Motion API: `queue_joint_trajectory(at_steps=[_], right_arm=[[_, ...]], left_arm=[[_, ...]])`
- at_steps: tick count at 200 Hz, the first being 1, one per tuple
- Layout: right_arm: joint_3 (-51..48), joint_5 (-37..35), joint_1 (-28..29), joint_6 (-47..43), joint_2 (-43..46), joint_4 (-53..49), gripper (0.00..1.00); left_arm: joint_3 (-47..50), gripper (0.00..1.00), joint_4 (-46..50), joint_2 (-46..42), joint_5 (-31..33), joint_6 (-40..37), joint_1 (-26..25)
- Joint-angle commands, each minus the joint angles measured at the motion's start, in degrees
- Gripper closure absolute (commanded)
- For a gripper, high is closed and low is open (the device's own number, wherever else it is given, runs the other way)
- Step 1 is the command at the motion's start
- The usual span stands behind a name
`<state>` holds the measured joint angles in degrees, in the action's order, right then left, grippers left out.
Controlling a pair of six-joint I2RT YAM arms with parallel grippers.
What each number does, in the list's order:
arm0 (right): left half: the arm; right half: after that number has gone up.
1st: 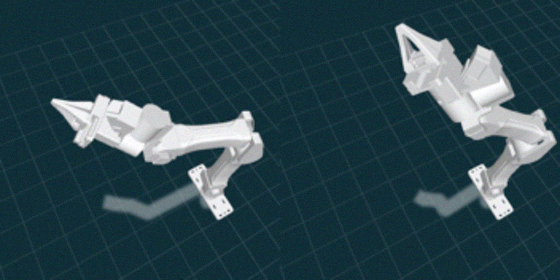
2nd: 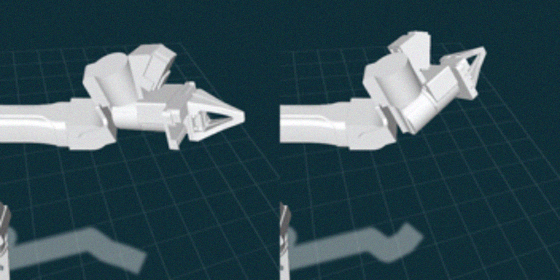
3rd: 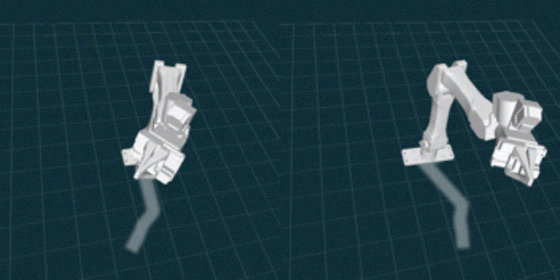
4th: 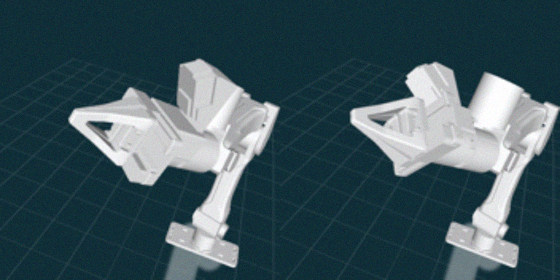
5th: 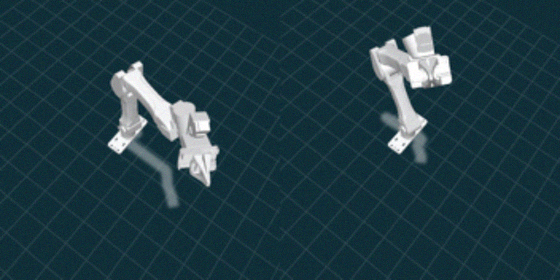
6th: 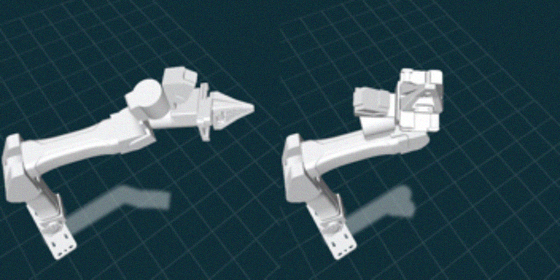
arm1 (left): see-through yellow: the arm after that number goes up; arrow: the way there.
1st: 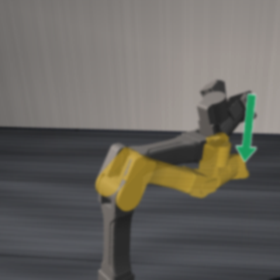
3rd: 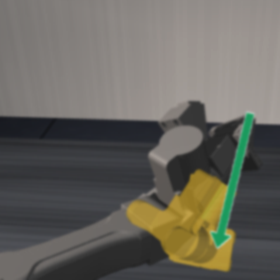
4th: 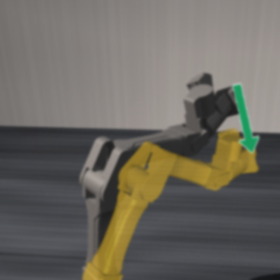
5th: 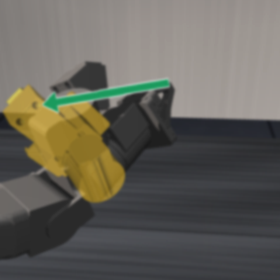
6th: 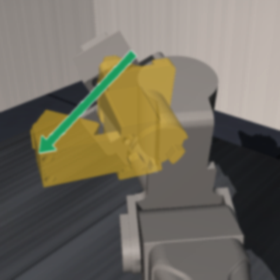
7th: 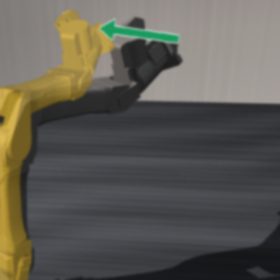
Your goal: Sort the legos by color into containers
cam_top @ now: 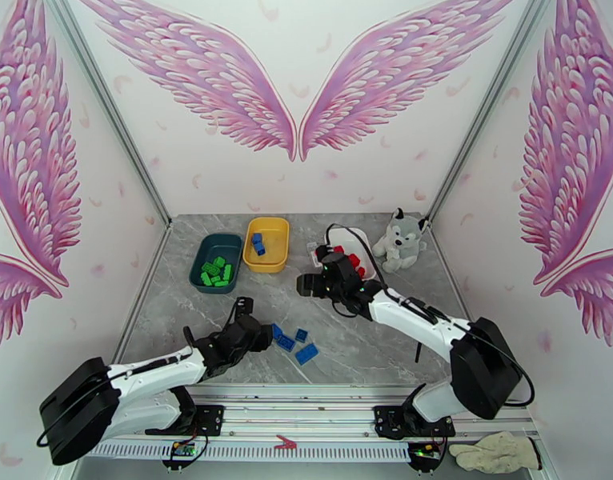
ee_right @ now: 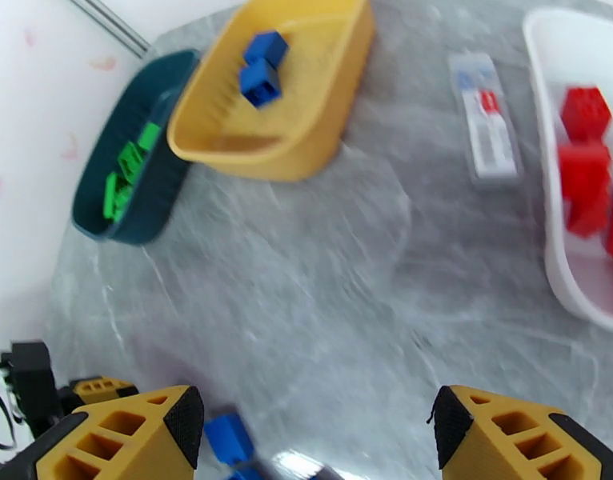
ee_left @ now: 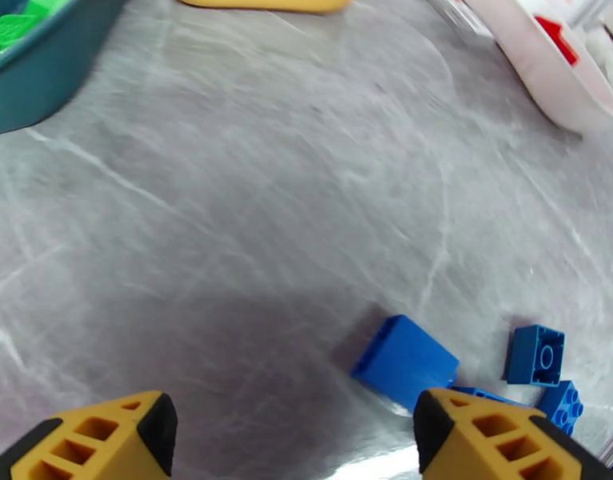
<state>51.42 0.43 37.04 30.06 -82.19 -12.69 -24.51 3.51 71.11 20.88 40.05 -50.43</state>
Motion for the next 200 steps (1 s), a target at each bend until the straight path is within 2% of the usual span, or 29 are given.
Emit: queue_joint_trajectory(at_steps=[1,40,75,107,139,166,200], right_arm=[[-4.72,-5.02,2.16,0.57,6.26,-0.06,0.18],[-12.52,-8.98,5.85,1.68,16.19,-2.68,0.16],[-18.45,-10.05,7.16,3.99,21.64,-4.53,0.16],[-22.19,-12.03,7.26,6.35,28.38,-7.22,0.16],[-23.91,-14.4,7.3,7.55,36.69,-12.55,0.18],[-24.99,-16.09,7.26,8.26,43.66,-17.57,0.18],[-26.09,-17.63,7.29,9.2,50.67,-22.14,0.17]], left_arm=[[-2.69,0.19,-2.69,3.51,1.11,1.29,-1.94],[-2.3,0.19,-5.59,5.27,0.38,2.72,-5.02],[-7.22,0.19,-4.22,6.84,0.29,-1.44,-8.37],[-14.15,0.23,-1.37,12.81,-0.84,-4.36,-10.8],[-21.01,0.27,3.37,20.37,2.18,-5.44,-12.87],[-24.71,0.28,5.63,25.37,3.96,-4.95,-13.1],[-29.25,0.34,9.53,30.21,4.69,-5.23,-13.28]])
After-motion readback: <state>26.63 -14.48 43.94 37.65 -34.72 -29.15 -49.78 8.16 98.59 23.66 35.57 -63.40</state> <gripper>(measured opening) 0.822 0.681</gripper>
